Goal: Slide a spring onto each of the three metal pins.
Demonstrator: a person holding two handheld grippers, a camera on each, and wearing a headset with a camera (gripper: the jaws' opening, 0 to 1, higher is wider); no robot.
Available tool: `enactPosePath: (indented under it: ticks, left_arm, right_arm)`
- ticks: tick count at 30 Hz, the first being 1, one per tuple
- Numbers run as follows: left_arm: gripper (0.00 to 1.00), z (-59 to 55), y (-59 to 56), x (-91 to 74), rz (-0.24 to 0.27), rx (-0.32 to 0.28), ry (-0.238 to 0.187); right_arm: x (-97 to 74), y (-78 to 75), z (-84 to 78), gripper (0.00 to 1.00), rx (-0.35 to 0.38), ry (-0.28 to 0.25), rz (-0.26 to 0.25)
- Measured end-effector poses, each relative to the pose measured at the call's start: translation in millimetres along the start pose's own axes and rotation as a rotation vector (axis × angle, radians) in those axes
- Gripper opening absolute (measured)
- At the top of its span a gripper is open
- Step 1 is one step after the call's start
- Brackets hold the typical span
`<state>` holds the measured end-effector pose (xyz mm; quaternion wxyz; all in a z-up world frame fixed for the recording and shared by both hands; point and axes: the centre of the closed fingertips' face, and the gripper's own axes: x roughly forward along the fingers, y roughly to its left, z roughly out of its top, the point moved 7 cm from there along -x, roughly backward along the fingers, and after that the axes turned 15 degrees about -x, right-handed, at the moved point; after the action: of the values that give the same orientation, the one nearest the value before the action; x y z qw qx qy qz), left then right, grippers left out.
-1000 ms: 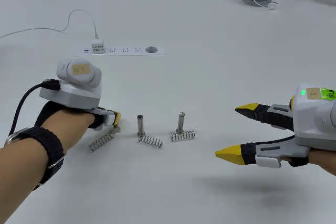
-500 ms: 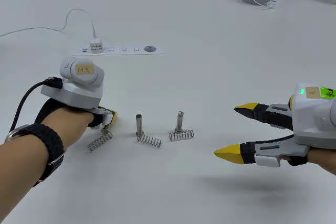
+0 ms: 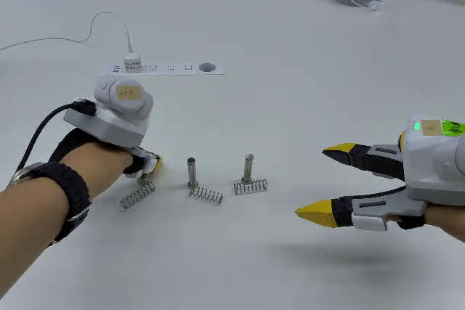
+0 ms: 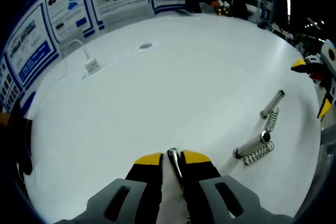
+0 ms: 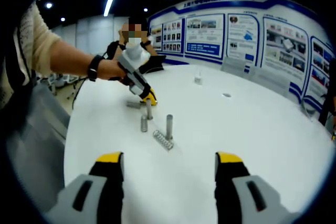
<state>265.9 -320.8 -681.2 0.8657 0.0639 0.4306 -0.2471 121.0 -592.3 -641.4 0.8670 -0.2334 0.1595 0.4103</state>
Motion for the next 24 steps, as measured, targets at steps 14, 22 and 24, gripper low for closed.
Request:
enactPosePath:
  ticks: [14, 22, 24]
  left_arm:
    - [0.11, 10.3, -1.1, 2.3, 0.044, 0.030, 0.150]
    - [0.11, 9.8, -3.4, 1.8, 0.056, 0.056, 0.188]
    - [0.10, 8.1, -4.6, 0.8, 0.059, 0.065, 0.180]
  right_arm:
    - [1.4, 2.7, -0.5, 0.71, -0.001, 0.007, 0.013]
    - [1.7, 5.4, 0.3, 0.70, -0.005, 0.014, 0.018]
    - [1.2, 4.9, 0.7, 0.70, -0.004, 0.012, 0.015]
